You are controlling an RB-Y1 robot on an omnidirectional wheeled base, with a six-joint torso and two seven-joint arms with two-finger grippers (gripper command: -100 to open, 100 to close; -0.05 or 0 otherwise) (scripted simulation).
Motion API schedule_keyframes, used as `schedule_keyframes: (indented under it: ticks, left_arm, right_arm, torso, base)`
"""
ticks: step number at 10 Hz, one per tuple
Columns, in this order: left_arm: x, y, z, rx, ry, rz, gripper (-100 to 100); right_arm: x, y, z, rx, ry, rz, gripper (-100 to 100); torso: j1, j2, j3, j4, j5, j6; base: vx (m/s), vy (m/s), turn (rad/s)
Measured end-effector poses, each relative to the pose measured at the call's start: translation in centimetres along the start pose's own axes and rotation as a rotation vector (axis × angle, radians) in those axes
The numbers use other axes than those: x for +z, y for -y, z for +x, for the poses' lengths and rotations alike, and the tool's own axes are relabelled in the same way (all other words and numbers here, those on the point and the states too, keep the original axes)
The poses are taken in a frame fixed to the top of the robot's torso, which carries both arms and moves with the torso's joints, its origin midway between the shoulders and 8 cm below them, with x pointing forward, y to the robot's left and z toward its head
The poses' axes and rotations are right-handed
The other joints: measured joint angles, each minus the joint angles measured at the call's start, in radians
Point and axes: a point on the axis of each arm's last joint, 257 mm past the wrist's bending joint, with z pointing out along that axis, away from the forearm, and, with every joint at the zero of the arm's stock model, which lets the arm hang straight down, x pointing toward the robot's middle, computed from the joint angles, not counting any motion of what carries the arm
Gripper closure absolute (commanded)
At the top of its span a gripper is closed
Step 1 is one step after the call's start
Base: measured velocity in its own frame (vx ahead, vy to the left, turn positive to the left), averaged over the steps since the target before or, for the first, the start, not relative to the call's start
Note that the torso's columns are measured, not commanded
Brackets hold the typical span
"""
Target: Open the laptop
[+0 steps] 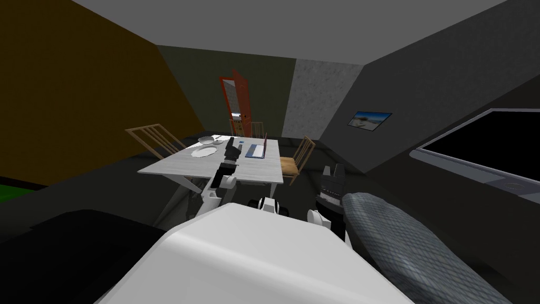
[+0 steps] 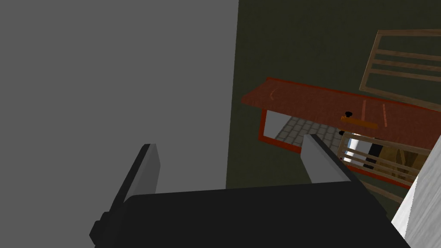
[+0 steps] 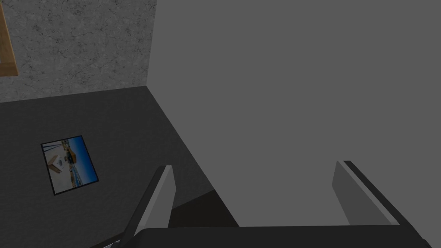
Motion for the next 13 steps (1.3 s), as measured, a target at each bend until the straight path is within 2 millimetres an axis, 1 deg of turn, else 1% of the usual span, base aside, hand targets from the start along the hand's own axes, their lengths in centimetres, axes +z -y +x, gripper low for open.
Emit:
schedule_keyframes:
  ticks: [4,6,8,13]
  left_arm:
    - [1.9,-3.7,-2.3,-0.012,0.040,-0.077,-100]
    - [3.2,-4.5,-2.8,-0.019,0.053,-0.099,-100]
    - [4.4,-6.3,-3.8,-0.034,0.075,-0.134,-100]
    - [6.1,-10.8,-5.2,-0.088,0.134,-0.232,-100]
  right_arm:
    - [0.0,0.0,0.0,0.000,0.000,0.000,0]
    - [0.0,0.0,0.0,0.000,0.000,0.000,0]
    - [0.0,0.0,0.0,0.000,0.000,0.000,0]
    - [0.0,0.0,0.0,0.000,0.000,0.000,0]
  torso:
    - [0.000,-0.001,0.000,0.000,0.000,0.000]
    - [0.002,0.000,0.000,0.000,0.001,0.000]
    - [0.000,-0.001,0.000,0.000,0.000,0.000]
    - [0.000,0.000,0.000,0.000,0.000,0.000]
  base:
    - [0.015,-0.064,0.008]
    - [0.014,-0.047,0.006]
    - [0.022,-0.071,0.010]
    - [0.013,-0.058,0.007]
